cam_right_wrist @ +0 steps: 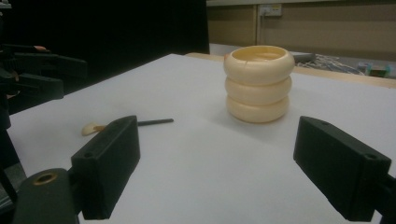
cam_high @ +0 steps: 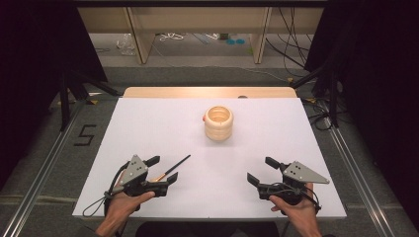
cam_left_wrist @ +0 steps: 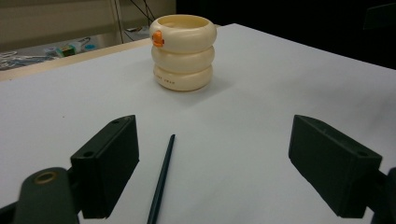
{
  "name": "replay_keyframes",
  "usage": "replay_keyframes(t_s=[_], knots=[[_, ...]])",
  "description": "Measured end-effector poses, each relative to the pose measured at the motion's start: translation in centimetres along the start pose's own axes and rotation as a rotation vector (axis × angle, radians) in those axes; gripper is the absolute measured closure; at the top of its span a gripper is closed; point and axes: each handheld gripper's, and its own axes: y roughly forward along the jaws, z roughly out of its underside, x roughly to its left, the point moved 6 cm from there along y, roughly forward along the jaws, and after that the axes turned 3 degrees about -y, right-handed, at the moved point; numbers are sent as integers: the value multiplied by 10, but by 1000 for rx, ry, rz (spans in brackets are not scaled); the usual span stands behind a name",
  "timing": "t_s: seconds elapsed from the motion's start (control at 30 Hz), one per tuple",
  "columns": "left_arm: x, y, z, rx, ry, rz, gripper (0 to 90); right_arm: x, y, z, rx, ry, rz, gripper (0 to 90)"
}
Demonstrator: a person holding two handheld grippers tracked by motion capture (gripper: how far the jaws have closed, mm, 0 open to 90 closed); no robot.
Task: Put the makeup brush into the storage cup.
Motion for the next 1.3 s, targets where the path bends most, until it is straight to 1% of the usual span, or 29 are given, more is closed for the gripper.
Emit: replay_keyframes(t_s=[0.03, 0.07, 0.23, 0.3, 0.37, 0.4, 0.43, 0.47, 0.5, 0.57, 0.6, 0.63, 0.7, 0.73, 0.77, 0.83, 0.87, 0.97, 1.03, 1.1, 1.13, 1.17, 1.2, 1.23, 1.27, 1.3], knots=[[0, 0, 0, 2, -3, 1, 159, 0, -1, 1, 20, -6, 2, 155], [0, 1, 1, 6, -10, 4, 159, 0, -1, 1, 20, -5, 1, 155], [-1, 1, 1, 15, -2, 8, 159, 0, -1, 1, 23, -7, 3, 155], [-1, 1, 1, 19, 0, 8, 159, 0, -2, 2, 35, 7, 10, 155], [1, 1, 1, 21, 3, 6, 160, 0, -2, 2, 35, 9, 8, 155], [1, 1, 1, 18, -13, 3, 160, 0, -2, 2, 30, 7, 8, 155], [1, 1, 1, 18, -13, 3, 160, 0, -2, 2, 30, 7, 8, 155], [2, 1, 0, 16, -4, 7, 161, 0, -2, 2, 34, 6, 7, 156], [2, 1, -1, 16, -13, 5, 164, 0, 0, 2, 19, 11, -1, 156], [3, 1, -2, 26, -18, 1, 172, 0, 0, 2, 27, 3, -6, 156], [4, 1, -2, 36, -9, 0, 171, 0, 0, 2, 23, -5, -7, 156], [4, 1, -2, 43, -3, 2, 168, 0, 0, 2, 25, -1, -9, 156], [4, 3, 0, 64, -15, 7, 166, 0, 0, 2, 26, 3, -10, 156], [4, 3, 0, 64, -15, 7, 165, 0, 0, 2, 25, -1, -8, 156], [5, 4, 2, 91, -14, 6, 164, 0, 0, 2, 26, -2, -7, 156], [6, 5, 3, 117, -5, -1, 165, -1, 0, 3, 34, -3, -6, 157], [6, 6, 3, 120, -9, 4, 165, 0, 0, 3, 32, -2, -6, 157], [6, 8, 2, 140, 2, 16, 162, 0, 1, 3, 34, -4, -8, 157], [8, 9, 0, 150, 30, 27, 160, 0, 1, 4, 40, -1, -3, 157], [9, 10, -2, 159, 38, 26, 160, 1, 1, 4, 36, 13, -9, 157], [11, 12, -3, 183, 46, 25, 160, 1, 2, 4, 31, 9, -12, 157], [11, 13, -4, 198, 45, 25, 160, 0, 2, 3, 27, 1, -14, 157], [13, 14, -5, 214, 72, 33, 160, 0, 2, 3, 26, 2, -13, 157], [13, 14, -5, 214, 72, 33, 162, 0, 1, 4, 37, 7, -9, 157], [16, 16, -7, 260, 100, 36, 165, 0, 2, 4, 41, 7, -11, 157], [16, 18, -7, 280, 102, 41, 165, 0, 2, 4, 45, 0, -14, 157]])
